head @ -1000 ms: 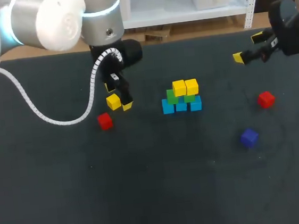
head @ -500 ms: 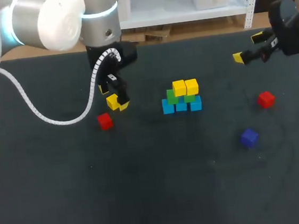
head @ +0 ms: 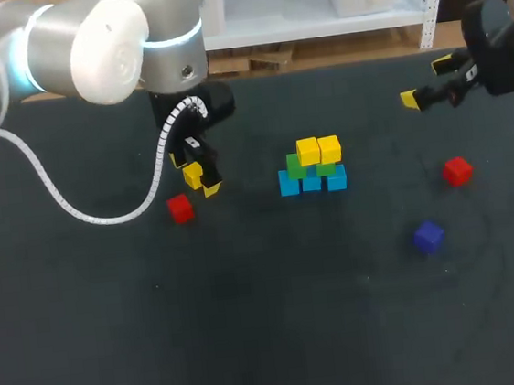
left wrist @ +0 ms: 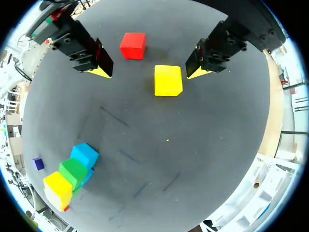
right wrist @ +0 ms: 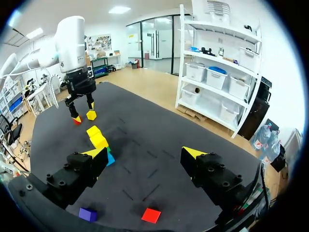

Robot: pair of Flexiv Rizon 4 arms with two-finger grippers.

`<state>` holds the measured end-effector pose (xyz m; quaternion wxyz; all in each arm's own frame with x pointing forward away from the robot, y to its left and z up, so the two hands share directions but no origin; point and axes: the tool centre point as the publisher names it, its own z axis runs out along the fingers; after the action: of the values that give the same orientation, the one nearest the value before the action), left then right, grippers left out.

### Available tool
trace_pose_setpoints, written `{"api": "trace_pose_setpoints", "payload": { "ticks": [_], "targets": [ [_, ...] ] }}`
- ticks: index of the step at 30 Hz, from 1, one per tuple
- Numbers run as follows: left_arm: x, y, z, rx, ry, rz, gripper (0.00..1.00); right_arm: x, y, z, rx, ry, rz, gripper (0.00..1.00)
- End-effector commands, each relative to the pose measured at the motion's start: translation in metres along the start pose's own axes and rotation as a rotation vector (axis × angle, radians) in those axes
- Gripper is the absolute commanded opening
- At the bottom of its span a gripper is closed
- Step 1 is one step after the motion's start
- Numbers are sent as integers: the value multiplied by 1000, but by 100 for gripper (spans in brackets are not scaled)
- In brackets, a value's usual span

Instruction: Place the blue cubes, place green cubes on the blue cubes, place the yellow cubes on the green cubes, then place the red cubes on the yellow cubes, and place purple cube on the red cubes.

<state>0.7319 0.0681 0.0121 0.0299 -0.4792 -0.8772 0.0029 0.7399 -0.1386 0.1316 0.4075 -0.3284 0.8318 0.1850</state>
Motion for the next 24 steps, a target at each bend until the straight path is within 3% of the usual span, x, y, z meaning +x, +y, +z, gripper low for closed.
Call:
{"api": "trace_pose_setpoints", "payload": {
  "ticks": [1,11,13,14,15,17,20,24],
  "targets": [
    [-3,7,3,-3,4,-4,100,1,-1,0,-6,-4,-1,100],
    [-4,13,13,-6,14,-16,100,1,-1,0,-6,-4,-1,100],
    [-5,14,15,-9,13,-22,80,1,-1,0,-6,-4,-1,100],
    [-5,14,15,-19,11,-24,76,1,-1,0,-6,-4,-1,100],
    [-5,14,15,-19,10,-25,55,1,-1,0,-6,-4,-1,100],
    [-5,16,16,-19,9,-28,38,1,-1,0,-6,-4,-1,100],
    [-6,17,16,-21,14,-33,0,1,-1,0,-6,-4,-1,100],
    [-4,18,14,-30,42,-24,0,1,-1,0,-6,-4,-1,100]
  ]
}}
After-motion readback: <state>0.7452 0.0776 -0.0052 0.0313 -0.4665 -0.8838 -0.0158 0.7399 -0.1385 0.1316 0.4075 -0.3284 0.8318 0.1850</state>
